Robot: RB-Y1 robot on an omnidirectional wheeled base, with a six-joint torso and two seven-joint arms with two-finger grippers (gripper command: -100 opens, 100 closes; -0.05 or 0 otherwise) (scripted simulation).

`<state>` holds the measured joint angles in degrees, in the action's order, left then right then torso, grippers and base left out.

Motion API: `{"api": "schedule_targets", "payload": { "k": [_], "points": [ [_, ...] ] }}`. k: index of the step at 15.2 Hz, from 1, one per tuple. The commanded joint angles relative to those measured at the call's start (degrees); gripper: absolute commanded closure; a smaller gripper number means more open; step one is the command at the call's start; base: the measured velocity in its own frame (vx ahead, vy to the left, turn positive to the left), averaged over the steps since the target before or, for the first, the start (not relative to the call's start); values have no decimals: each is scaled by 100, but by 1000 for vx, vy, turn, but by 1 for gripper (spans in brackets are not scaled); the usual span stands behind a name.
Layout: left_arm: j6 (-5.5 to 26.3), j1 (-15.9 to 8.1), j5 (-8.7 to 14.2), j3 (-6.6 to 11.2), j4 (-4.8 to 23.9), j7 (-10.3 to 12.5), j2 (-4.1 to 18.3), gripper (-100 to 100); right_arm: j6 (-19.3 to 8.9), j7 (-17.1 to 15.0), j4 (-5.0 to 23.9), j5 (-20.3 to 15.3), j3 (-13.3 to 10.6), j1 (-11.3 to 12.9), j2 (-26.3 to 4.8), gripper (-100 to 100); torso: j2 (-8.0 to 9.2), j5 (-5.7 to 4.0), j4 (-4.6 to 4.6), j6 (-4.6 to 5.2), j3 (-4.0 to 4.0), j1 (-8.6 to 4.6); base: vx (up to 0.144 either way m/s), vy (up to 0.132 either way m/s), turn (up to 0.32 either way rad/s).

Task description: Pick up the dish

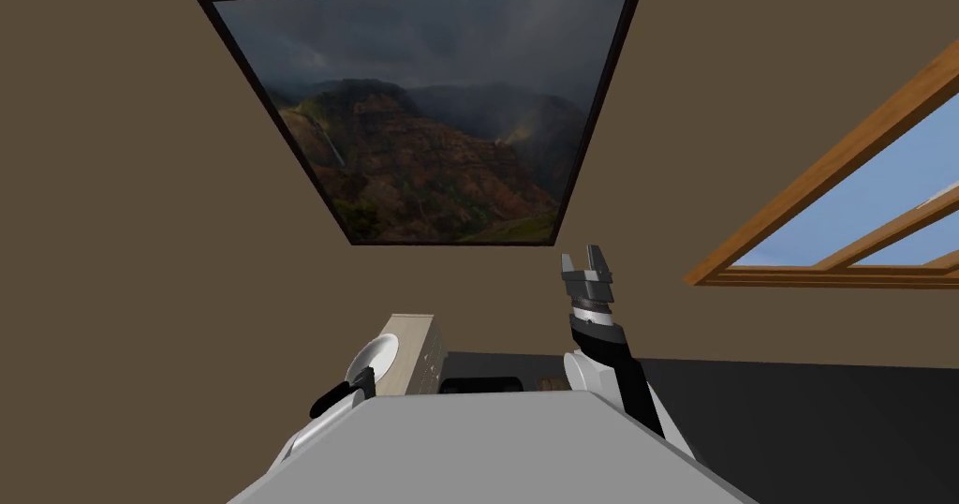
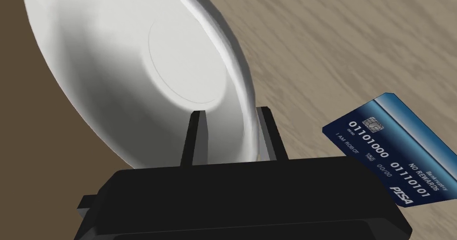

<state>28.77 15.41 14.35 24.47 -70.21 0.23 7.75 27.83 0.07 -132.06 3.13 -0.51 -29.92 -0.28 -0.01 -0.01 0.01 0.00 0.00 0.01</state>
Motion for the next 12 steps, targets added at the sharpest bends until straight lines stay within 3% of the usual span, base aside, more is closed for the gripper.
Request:
{"api": "schedule_targets", "payload": {
  "k": [1, 3, 11, 12],
  "points": [
    [0, 0, 0, 0, 0, 0, 0, 100, 0, 0, 0, 0, 0, 0, 0, 0, 0, 0, 0, 0, 0, 0, 0, 0, 0],
    [3, 0, -2, 0, 0, -2, 2, 100, 0, 0, 0, 0, 0, 0, 0, 0, 0, 1, 0, -1, 0, -1, 0, 0, 0],
    [458, 304, -4, -12, -774, -136, -161, 100, 0, 0, 0, 0, 0, 0, 0, 0, 2, -8, 4, -2, 3, -14, 8, -10, 54],
    [387, 258, -2, -10, -658, -116, -137, 100, 0, 0, 0, 0, 0, 0, 0, 0, 2, -9, 4, -2, 3, -15, 6, -7, 21]
  ]
}}
